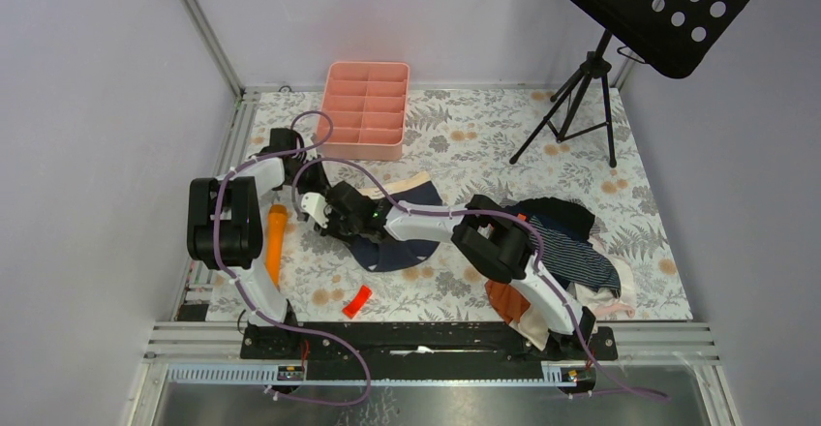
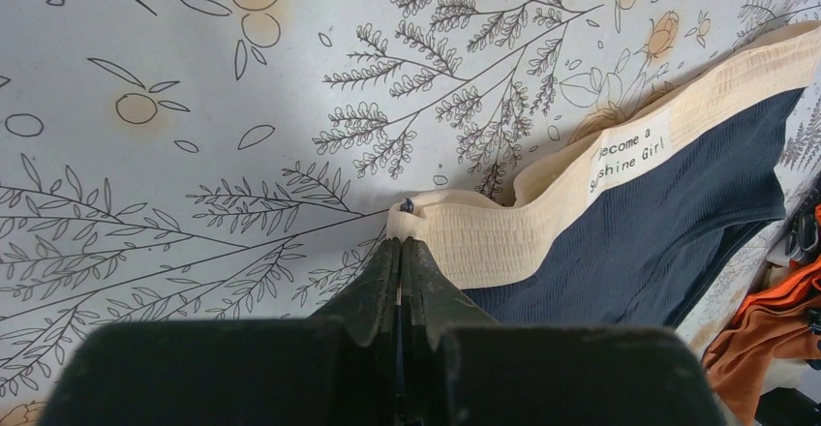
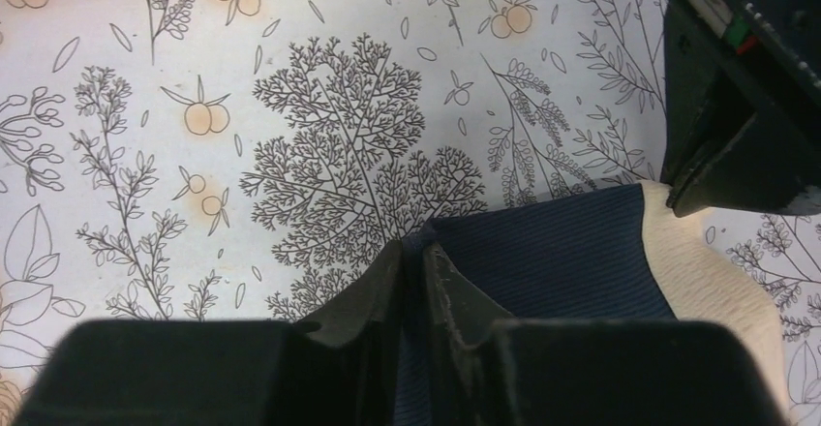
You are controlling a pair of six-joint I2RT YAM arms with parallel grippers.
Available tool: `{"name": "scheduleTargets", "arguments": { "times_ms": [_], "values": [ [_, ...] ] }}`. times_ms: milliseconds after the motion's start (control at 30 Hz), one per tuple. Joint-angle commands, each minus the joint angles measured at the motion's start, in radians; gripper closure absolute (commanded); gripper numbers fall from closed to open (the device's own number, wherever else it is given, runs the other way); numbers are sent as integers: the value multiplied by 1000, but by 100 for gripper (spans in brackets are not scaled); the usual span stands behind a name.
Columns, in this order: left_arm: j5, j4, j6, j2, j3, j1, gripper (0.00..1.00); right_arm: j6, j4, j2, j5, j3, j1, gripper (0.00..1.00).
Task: Roll the underwear
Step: Fold the underwear at the center of the board.
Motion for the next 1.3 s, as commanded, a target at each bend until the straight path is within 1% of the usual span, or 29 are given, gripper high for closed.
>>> {"name": "scheduleTargets", "arguments": {
  "times_ms": [0,67,100,367,433,567,733,833,867,1000,1267],
  "values": [
    [17,4,2,-34,16,7,100,40,-80,17,44,55,7,87],
    [13,-2,4,-52,21,11,100,86,-90,-1,20,76,7,95],
    [9,6,0,-70,17,13,100,112,-93,-13,3,88,7,96],
    [24,18,-34,-164,49,14,100,293,-177,-59,-183,225,8,97],
    [34,13,-40,-177,60,13,100,318,-178,-74,-209,223,8,97],
    [79,-13,-57,-193,80,12,100,338,-178,-119,-213,197,8,98],
    [108,-18,-99,-204,89,-23,100,339,-147,-212,-209,98,0,99],
    [106,-6,-117,-195,110,-82,100,339,-131,-265,-210,46,-12,100],
    [102,0,-127,-188,116,-100,100,364,-130,-279,-213,29,-20,100],
    [77,24,-159,-141,160,-162,100,387,-127,-343,-215,-50,-63,100],
    [24,16,-168,-37,272,-237,100,382,-73,-520,-207,-294,-125,100]
  ]
}}
